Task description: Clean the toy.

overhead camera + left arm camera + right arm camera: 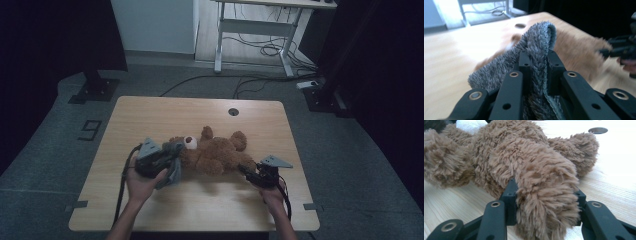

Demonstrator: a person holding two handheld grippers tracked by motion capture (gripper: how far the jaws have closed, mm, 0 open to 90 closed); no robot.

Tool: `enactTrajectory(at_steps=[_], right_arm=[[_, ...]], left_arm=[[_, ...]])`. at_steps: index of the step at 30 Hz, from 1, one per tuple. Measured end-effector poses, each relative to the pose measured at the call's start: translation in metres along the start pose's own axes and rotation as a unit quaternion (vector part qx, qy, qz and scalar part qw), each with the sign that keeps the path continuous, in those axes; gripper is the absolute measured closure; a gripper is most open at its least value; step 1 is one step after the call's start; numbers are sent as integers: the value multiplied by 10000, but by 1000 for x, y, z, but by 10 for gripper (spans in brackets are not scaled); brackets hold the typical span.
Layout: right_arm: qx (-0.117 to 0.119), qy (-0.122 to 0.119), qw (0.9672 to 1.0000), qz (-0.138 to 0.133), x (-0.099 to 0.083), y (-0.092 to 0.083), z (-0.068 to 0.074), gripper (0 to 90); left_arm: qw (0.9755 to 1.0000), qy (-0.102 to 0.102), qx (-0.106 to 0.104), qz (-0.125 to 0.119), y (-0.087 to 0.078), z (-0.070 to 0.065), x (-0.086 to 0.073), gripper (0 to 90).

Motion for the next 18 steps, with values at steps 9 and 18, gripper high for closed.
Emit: enactTrajectory(at_steps=[9, 18], right_arm=[[28, -38, 10000, -26, 1, 0, -1, 560], [266, 205, 9994, -49, 1, -1, -5, 576]], left_arm=[[9976, 221, -278, 598, 97, -38, -4, 779], [9987, -35, -226, 466, 74, -11, -32, 787]])
Point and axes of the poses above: each handheld gripper's, and its own axes: y roughly forward along the jaws, x roughly out of its top, z roughly to its left, the point moved 7 cm from there along y, roughly forward along the jaws, and after that the axes turned 1 degree about y, right-handed, at the moved point
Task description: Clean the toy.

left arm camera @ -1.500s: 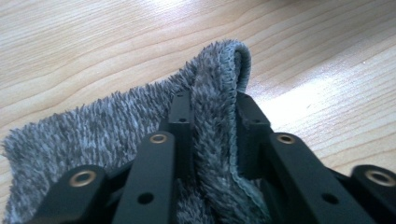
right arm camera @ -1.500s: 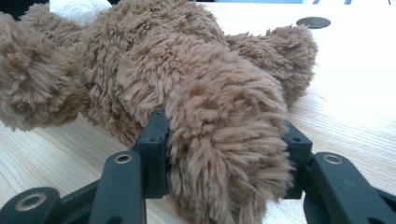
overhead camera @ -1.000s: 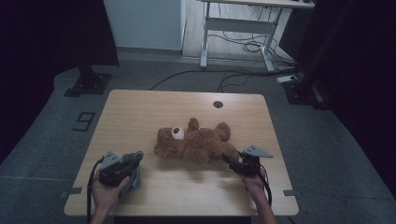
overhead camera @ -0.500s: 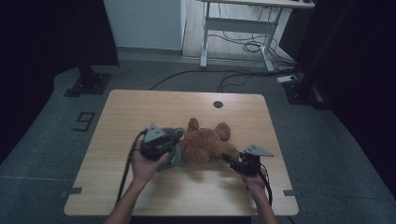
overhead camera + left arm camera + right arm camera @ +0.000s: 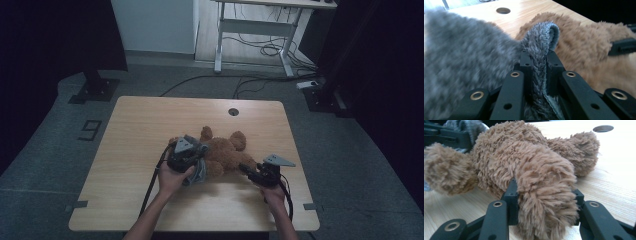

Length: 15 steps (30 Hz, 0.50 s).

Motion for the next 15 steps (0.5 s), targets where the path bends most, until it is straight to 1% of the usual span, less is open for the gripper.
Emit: enactTrajectory(at_steps=[1, 3, 5, 7, 8, 9, 11, 12, 13, 14, 15], right_arm=[[15, -26, 10000, 14, 0, 0, 1, 576], [15, -74, 10000, 26, 0, 0, 2, 576], [13, -67, 10000, 22, 0, 0, 1, 576], [19, -69, 10000, 34, 0, 0, 1, 576], [34, -46, 10000, 22, 0, 0, 2, 576], [61, -31, 10000, 31, -1, 0, 2, 576], [104, -26, 9999, 27, -1, 1, 2, 576], [136, -19, 9999, 51, -2, 1, 3, 576], [146, -7, 9999, 37, -2, 2, 3, 576], [150, -14, 9999, 41, -2, 2, 4, 577], [150, -18, 9999, 58, -2, 2, 4, 576]], left_arm=[[10000, 4, 7, -26, -5, 1, -2, 788], [9999, 45, 88, -89, -15, 4, -6, 789], [9998, 40, 145, -141, -24, 9, -10, 790], [9996, 13, 257, -147, -35, 17, -15, 792], [9996, 13, 257, -147, -35, 17, -15, 791], [9992, -74, 362, -129, -43, 28, -22, 792], [9987, -268, 409, -112, -48, 41, -30, 792], [9980, -419, 461, -101, -51, 49, -36, 792], [9975, -478, 523, -79, -53, 54, -39, 791], [9975, -478, 523, -79, -53, 54, -39, 792], [9955, -601, 734, -9, -56, 67, -46, 792]])
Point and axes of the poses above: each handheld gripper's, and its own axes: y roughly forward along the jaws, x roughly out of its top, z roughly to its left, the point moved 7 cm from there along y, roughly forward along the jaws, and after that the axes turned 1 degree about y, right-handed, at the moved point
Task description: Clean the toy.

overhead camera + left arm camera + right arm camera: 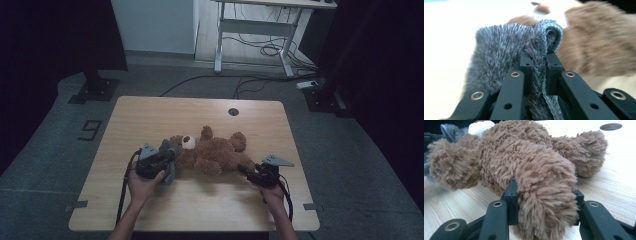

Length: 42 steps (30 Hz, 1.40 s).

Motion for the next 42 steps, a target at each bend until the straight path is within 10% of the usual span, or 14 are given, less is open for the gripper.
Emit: enactTrajectory(at_steps=[7, 16, 21, 27, 42], right_arm=[[-17, 44, 10000, -16, 0, 0, -1, 576], [-66, 38, 10000, -38, 1, 0, 0, 575], [-61, 36, 10000, -42, 0, 0, 0, 575], [-79, -41, 10000, -35, 0, -1, -2, 575], [-45, -7, 10000, -59, -1, 1, -5, 574]], left_arm=[[9989, -271, -289, -255, -16, 3, 8, 793], [9918, 463, -1012, -626, -7, -93, 81, 791], [9912, 768, -1064, -196, 36, -129, 82, 791], [9927, 545, -1063, 164, 63, -117, 52, 794], [9979, -92, -644, -66, 5, -37, 25, 793]])
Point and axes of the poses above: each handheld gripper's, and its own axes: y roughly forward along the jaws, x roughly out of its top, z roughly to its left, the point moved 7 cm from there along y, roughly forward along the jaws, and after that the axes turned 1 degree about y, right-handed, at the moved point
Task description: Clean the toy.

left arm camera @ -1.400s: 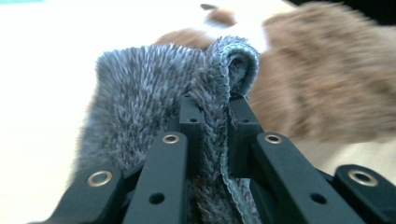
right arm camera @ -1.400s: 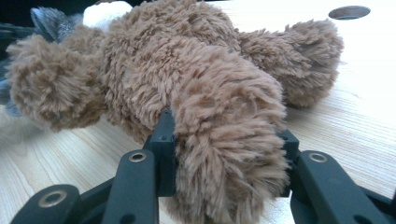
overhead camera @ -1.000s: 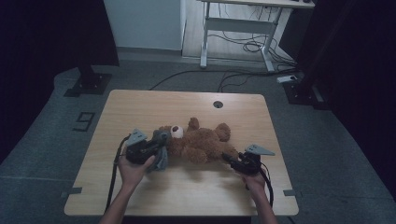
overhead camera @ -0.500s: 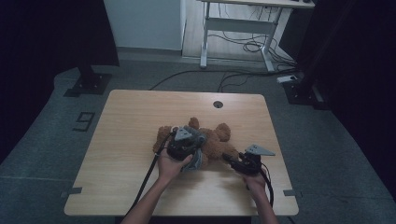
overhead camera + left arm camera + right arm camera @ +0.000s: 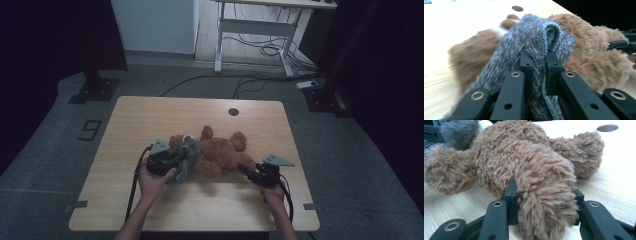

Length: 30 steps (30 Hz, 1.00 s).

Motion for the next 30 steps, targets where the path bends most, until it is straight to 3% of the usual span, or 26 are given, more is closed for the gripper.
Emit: enactTrajectory(at_steps=[1, 2, 4, 11, 14, 17, 20, 21, 22, 23, 24, 28, 30], right_arm=[[-6, 2, 10000, -3, 0, 0, 0, 574], [-12, 5, 10000, -8, 0, 1, 0, 573], [-16, -2, 10000, -14, 0, 1, -1, 573], [-19, 12, 10000, 6, -2, 4, -1, 572], [-15, 10, 10000, 4, -2, 4, -2, 572], [-1, 5, 10000, 0, -2, 4, -2, 572], [9, -12, 10000, -23, -2, 5, -3, 571], [9, -12, 10000, -23, -2, 5, -3, 571], [7, 27, 10000, -34, -2, 5, -3, 571], [5, 30, 10000, -36, -2, 5, -3, 571], [-1, 32, 10000, -32, -2, 5, -3, 571], [-6, -16, 10000, -25, -2, 4, -2, 571], [-2, -10, 10000, -30, -2, 4, -3, 571]], left_arm=[[10000, 0, 0, 0, 0, 0, 0, 793], [9999, -107, 93, -28, -7, 11, -4, 793], [9997, -192, 170, 5, -12, 21, -9, 793], [9968, -357, 621, 353, -15, 52, -28, 795], [9962, -477, 637, 359, -17, 59, -32, 796], [9960, -437, 732, 272, -23, 57, -30, 795], [9968, -112, 775, 164, -27, 38, -15, 796], [9968, -112, 775, 164, -27, 38, -15, 795], [9977, 122, 667, 19, -29, 19, 0, 795], [9977, 122, 667, 19, -29, 19, 0, 795], [9981, 343, 499, -120, -29, -3, 17, 795], [9971, 703, 147, -245, -18, -43, 48, 795], [9966, 783, -56, -236, -6, -60, 60, 795]])
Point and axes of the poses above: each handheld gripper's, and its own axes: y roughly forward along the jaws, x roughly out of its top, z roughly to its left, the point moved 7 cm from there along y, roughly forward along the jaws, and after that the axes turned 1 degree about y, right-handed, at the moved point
